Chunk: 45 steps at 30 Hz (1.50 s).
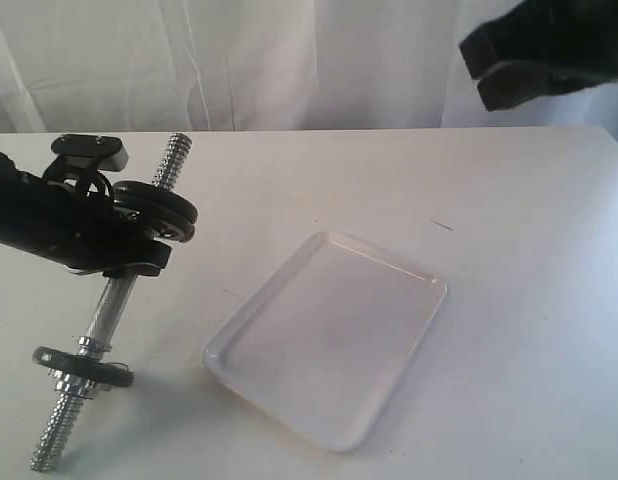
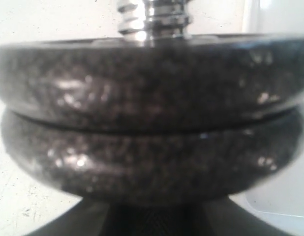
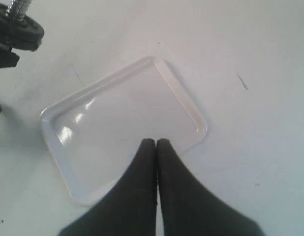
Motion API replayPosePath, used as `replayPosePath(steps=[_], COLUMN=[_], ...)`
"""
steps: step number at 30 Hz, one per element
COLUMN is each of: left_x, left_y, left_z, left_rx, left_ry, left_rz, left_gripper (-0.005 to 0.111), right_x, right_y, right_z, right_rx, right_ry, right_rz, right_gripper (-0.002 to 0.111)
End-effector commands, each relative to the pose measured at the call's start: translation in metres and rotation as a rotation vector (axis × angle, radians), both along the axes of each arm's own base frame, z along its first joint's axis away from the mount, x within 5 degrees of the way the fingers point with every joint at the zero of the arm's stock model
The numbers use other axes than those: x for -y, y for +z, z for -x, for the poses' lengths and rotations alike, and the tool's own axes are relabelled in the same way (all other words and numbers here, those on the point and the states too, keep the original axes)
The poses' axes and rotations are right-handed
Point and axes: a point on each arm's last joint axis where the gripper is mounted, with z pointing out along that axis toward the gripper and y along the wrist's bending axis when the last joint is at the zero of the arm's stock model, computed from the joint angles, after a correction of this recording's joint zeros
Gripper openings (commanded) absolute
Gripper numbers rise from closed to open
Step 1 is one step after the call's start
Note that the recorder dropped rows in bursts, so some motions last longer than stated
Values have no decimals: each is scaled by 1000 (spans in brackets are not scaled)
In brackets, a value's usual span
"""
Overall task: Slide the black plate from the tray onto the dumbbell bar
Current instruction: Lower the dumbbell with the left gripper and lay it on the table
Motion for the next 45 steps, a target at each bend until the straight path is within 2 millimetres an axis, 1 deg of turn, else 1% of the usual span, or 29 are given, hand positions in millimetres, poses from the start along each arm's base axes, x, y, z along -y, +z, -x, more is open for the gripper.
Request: replayPosePath(steps=[1,3,5,8,10,12,14,15,17,19,22,25,27,31,35,45], left_x=[3,6,10,19,21,25,30,33,36,41,44,47,51,65,65,66], left_y=[48,52,52,49,45,42,37,32,26,21,10,4,-4,-10,-9,-10], left_z=[-13,-21,-30,-44,-54,-64,-71,-77,-86,-90,-98,-100,-101,-99,-100,-99], left_rx=[200,217,210,184,184,178,165,153,139,122,96,72,55,59,73,58], left_ry=[38,30,-4,-56,-53,-62,-109,-135,-141,-182,-163,-183,-191,-209,-199,-202], left_rz=[70,70,64,64,62,60,50,45,45,41,68,71,68,62,58,65], left_gripper=[0,0,0,0,0,0,0,0,0,0,0,0,0,0,0,0], right_x=[7,10,13,17,20,22,24,26,29,31,33,33,33,34,34,34], right_y=[-12,-15,-19,-22,-22,-24,-24,-22,-20,-17,-14,-15,-15,-16,-18,-18], right_z=[21,30,38,50,58,66,74,81,88,93,99,101,101,102,105,105], right_rx=[-16,-18,-21,-21,-14,-24,-23,-16,4,18,29,14,14,1,-31,-33], right_ry=[-6,-6,-8,-12,-12,-10,-6,-16,-18,-18,-17,-13,-13,-10,-4,-4], right_rz=[-6,-7,-8,-12,-15,-12,-11,-23,-27,-33,-34,-28,-28,-23,-8,-8], right_gripper=[0,0,0,0,0,0,0,0,0,0,0,0,0,0,0,0])
